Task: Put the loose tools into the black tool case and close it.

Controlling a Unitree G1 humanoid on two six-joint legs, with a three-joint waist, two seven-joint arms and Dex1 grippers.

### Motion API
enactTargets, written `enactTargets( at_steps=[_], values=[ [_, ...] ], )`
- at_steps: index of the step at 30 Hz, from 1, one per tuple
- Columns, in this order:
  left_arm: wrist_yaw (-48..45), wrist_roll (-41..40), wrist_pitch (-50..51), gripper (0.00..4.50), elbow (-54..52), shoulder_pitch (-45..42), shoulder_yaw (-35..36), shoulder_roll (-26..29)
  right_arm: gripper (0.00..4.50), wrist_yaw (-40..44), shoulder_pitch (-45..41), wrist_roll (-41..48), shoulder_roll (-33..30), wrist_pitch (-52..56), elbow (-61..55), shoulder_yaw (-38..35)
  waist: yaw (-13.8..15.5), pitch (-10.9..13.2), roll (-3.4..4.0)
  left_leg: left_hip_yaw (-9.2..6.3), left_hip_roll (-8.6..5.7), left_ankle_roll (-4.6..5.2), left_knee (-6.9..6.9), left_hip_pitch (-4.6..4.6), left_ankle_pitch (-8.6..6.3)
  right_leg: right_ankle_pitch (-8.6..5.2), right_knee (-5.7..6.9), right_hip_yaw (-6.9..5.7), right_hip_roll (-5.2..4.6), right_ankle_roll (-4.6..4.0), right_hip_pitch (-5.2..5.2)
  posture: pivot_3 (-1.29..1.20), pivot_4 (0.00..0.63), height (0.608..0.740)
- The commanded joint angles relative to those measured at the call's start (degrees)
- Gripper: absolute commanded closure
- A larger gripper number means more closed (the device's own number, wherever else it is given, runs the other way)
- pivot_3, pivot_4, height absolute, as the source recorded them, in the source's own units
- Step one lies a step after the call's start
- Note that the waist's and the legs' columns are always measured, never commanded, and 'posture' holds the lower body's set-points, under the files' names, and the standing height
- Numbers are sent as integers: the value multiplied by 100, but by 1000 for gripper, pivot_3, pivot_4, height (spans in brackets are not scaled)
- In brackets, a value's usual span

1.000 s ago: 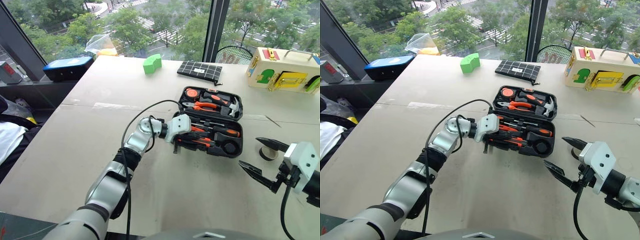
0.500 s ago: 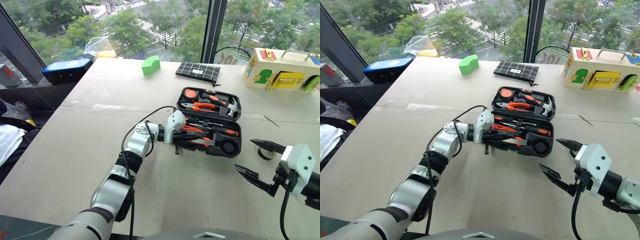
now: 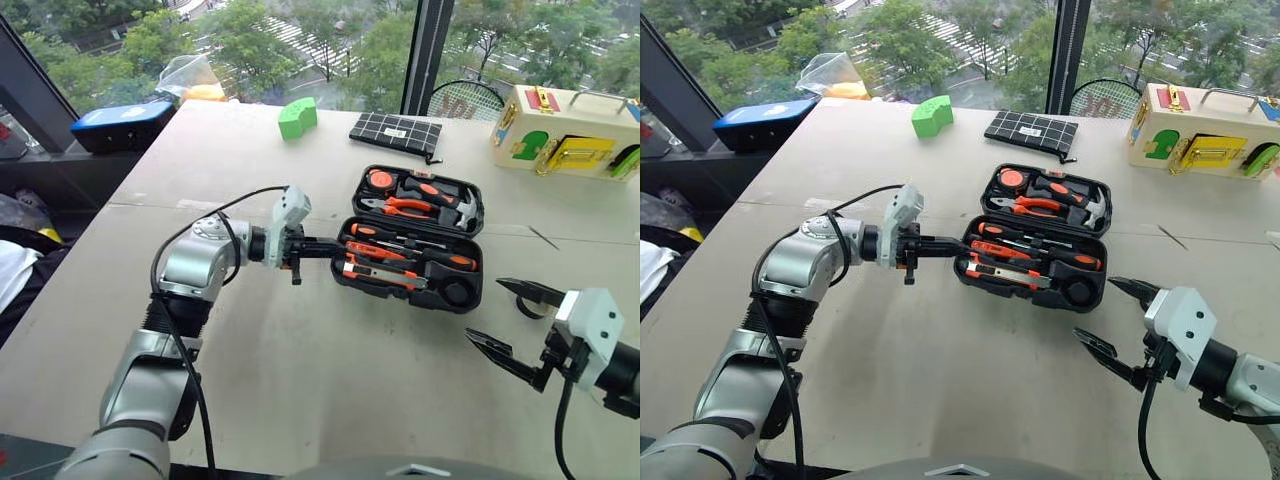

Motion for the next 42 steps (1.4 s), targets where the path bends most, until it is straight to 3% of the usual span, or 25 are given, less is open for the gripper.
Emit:
enactTargets(
  at_steps=[1,6,10,17,31,37,42],
  values=[
    [414,658,-530,4409,240,-152,-351,31,0,-14,-30,19,12,-114,-69,-38,27,0,0,1,-1,0,1,0,0,0,-1,1,-1,0,0,0,150,740],
    [358,659,-770,4409,470,-295,-386,-136,0,-71,63,27,41,-77,-178,-94,40,-1,-3,-1,-2,0,2,2,0,0,-1,-1,-2,0,1,0,150,740],
    [110,-21,-204,4409,342,-437,59,-288,0,-118,162,49,63,-59,-253,-154,27,7,-2,-1,-2,0,1,-3,0,0,0,1,-1,1,-1,0,150,740],
    [612,562,-515,4409,559,-474,-220,-276,0,-199,184,37,78,-44,-297,-89,28,9,-4,-2,0,0,2,-2,0,0,0,0,2,1,-1,0,150,740],
    [437,1264,-1332,4409,291,-70,-1071,-346,0,-145,240,15,67,-93,-244,-95,32,4,-4,-3,0,0,1,0,0,0,0,0,1,1,1,0,150,740],
    [481,550,-1466,4409,520,-430,-302,-805,0,-183,308,-1,90,-96,-290,-103,39,8,-7,-2,-1,0,3,-3,0,0,0,0,0,1,1,0,150,740],
    [304,391,-1307,4409,452,-661,-330,-1055,0,-205,237,-14,75,-99,-248,-62,32,11,-10,-4,-1,0,6,-6,0,0,1,-2,1,2,0,0,150,740]
  ],
)
